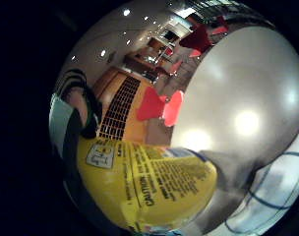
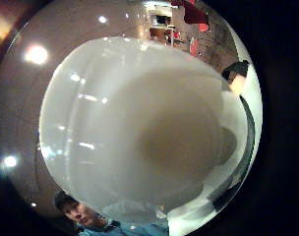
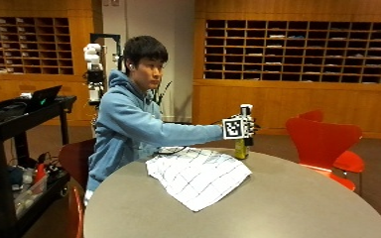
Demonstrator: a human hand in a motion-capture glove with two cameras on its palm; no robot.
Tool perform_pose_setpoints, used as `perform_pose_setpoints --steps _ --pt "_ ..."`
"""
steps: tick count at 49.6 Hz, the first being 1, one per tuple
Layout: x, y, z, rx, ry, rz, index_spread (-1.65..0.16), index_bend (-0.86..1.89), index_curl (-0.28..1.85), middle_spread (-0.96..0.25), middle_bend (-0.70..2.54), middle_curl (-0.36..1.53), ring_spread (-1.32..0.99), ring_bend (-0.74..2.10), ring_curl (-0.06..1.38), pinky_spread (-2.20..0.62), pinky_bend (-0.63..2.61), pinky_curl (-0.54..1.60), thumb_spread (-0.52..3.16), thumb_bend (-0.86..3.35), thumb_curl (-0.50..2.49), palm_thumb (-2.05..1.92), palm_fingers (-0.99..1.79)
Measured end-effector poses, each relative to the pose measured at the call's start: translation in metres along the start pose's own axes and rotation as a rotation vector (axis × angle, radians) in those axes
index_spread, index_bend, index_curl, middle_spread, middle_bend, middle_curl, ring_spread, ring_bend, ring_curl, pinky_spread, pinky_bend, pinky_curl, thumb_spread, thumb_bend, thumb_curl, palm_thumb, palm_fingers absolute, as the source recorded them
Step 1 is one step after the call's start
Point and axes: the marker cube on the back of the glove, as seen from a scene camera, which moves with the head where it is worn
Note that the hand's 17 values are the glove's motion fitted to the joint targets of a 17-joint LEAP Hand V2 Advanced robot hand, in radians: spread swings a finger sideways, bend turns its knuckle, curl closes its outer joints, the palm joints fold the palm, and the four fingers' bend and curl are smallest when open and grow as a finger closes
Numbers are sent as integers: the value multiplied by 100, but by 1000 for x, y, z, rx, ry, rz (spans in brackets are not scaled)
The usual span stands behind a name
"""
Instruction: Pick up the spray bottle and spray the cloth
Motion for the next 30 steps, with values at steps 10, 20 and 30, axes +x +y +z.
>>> perform_pose_setpoints --steps 10,20,30 --pt "18 10 6 -96 10 -10 -21 19 51 -14 46 47 -18 52 44 -26 46 41 31 -4 75 90 129" --pt "0 16 -6 -211 -23 -41 -25 9 45 -16 38 45 -18 49 43 -18 42 39 44 -3 73 92 102" --pt "-6 28 -46 -202 43 -83 -30 5 36 -16 32 43 -14 40 41 -2 39 39 69 -5 66 83 65"
